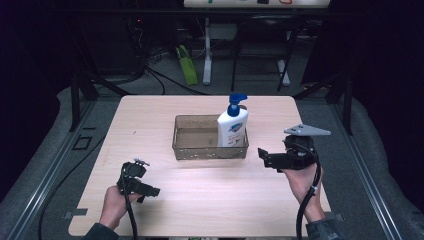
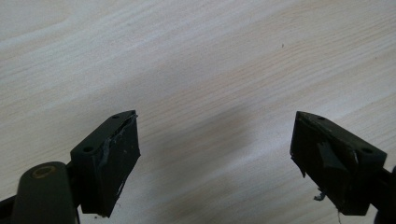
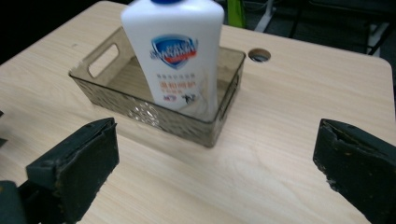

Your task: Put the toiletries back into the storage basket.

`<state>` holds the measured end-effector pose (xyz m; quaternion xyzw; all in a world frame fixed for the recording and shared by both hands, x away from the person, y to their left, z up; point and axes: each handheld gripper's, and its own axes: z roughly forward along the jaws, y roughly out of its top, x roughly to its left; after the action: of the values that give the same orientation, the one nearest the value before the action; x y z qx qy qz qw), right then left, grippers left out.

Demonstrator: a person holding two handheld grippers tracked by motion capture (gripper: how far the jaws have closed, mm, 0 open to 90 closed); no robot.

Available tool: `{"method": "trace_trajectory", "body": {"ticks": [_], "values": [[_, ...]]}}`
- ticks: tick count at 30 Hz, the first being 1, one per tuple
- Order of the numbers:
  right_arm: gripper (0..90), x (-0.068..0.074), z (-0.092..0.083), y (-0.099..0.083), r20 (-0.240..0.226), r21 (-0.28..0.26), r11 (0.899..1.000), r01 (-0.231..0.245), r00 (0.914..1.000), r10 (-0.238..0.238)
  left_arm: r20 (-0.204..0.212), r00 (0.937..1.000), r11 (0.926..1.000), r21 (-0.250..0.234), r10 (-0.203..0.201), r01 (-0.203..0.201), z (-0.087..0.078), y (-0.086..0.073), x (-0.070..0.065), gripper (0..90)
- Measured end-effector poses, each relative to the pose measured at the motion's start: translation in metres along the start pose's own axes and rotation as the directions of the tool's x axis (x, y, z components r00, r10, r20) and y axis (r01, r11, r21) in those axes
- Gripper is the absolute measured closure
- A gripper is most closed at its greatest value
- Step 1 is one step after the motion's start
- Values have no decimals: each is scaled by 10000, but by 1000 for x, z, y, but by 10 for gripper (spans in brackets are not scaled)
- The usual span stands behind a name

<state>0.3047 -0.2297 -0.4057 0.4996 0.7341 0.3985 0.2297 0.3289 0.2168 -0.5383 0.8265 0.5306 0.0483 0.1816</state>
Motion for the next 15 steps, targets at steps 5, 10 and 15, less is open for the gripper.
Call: {"method": "trace_trajectory", "body": {"ticks": [5,10,15], "values": [[0,-6,4,-28,354,644,9979,-9,9994,-14,-15,10000,10000,-20,14,-14,0,0,-1,153],[0,-13,9,-63,502,1236,9922,-148,9987,87,-6,10000,9999,-71,95,-95,0,1,-2,153],[0,-18,17,-86,575,1812,9833,-190,9983,87,44,9999,9999,-32,129,-129,1,1,-3,153]]}}
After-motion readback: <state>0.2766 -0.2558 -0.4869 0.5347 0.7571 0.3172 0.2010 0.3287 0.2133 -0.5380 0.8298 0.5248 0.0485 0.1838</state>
